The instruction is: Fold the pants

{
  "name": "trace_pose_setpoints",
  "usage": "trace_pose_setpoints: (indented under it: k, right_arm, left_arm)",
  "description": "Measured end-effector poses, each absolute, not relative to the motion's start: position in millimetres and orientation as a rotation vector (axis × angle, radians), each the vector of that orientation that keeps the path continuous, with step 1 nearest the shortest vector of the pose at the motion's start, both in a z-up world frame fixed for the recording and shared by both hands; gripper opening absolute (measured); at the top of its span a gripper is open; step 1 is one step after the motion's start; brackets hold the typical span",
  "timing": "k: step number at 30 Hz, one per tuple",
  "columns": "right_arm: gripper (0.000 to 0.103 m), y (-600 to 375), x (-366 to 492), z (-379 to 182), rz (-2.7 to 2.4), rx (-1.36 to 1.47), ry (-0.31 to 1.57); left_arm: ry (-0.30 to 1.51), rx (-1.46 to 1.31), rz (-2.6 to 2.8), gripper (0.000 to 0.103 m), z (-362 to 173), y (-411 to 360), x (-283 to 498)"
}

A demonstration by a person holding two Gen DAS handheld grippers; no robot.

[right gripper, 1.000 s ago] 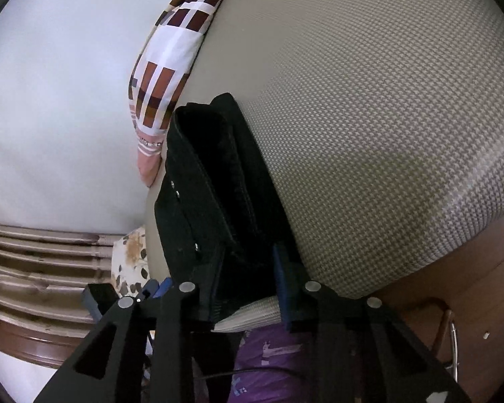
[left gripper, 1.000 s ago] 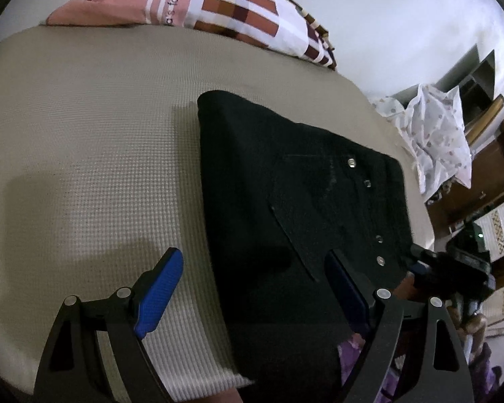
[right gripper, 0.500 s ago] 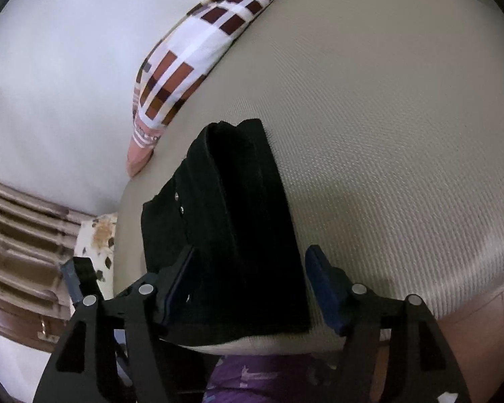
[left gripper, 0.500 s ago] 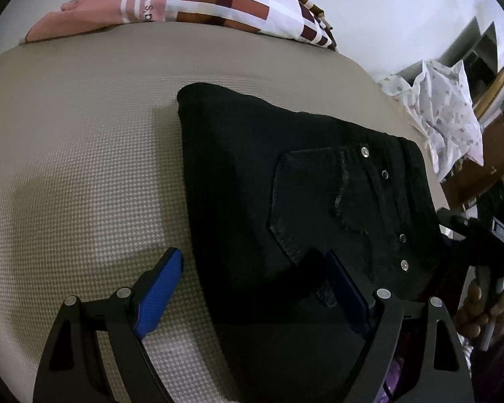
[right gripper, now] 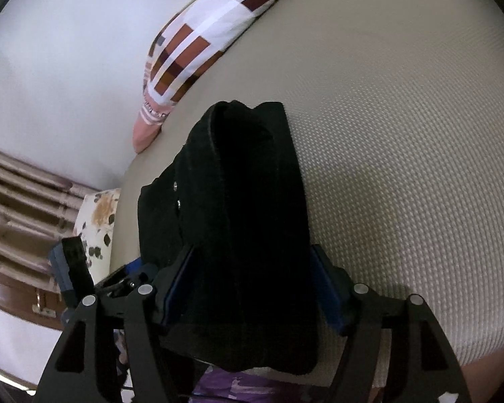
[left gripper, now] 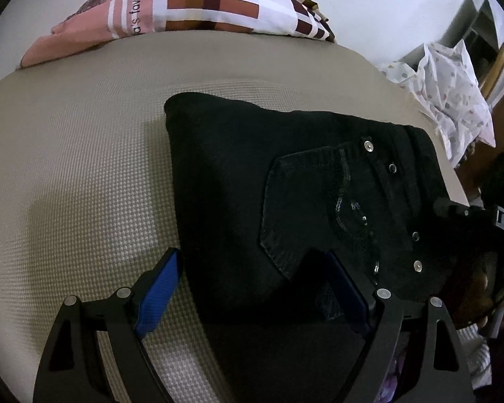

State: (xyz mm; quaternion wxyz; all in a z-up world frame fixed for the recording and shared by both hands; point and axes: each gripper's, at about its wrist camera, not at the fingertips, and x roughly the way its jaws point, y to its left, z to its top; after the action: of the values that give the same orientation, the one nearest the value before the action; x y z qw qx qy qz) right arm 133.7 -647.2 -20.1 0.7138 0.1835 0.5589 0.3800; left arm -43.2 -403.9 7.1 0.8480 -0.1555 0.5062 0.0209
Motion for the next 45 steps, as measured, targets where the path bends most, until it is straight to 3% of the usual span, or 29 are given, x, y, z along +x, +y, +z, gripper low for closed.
trace_pose_setpoints:
  k: [5,9,14,31,40,43,44,45]
  right_arm:
    - [0.067,-646.2,142.6,-21.9,0.871,0.417,1.248]
    - [0.089,-639.4,147.3,-21.1,0.92,0.428,1.293]
    - [0.102,-631.1,150.7,-19.5,0.93,0.43,1.315]
    - [0.102,-636.2,153.4,-20.1,1.03,0.413,1.331]
    - [0.101,-617.9,143.1,-10.8,1.031,0.227,1.298]
    - [0.092,-615.3,141.0,-9.4,1.018,0.179,1.282]
    - [0.085,-615.6,140.0,-8.6,1.014,0.158,1.276]
    - [0.069,-616.3,140.4,-9.6,1.011,0.15,1.279]
  left_arm:
    - [1.071,-0.296,0.052,0.089,7.5,-406.0,-41.0]
    - [1.073,-0.268,0.057,0.091,7.1,-407.9,-38.4]
    - [1.078,-0.243,0.059,0.094,7.3,-409.9,-36.0]
    - [1.105,-0.188,0.083,0.102,2.6,-412.5,-28.0]
    - [1.1,-0.206,0.063,0.102,0.8,-415.0,-28.7]
    - [1.078,-0.186,0.044,0.091,2.8,-418.3,-29.7]
    - [1.076,-0.175,0.042,0.088,3.2,-420.1,-29.8]
    - [1.07,-0.159,0.047,0.085,4.2,-422.5,-30.3]
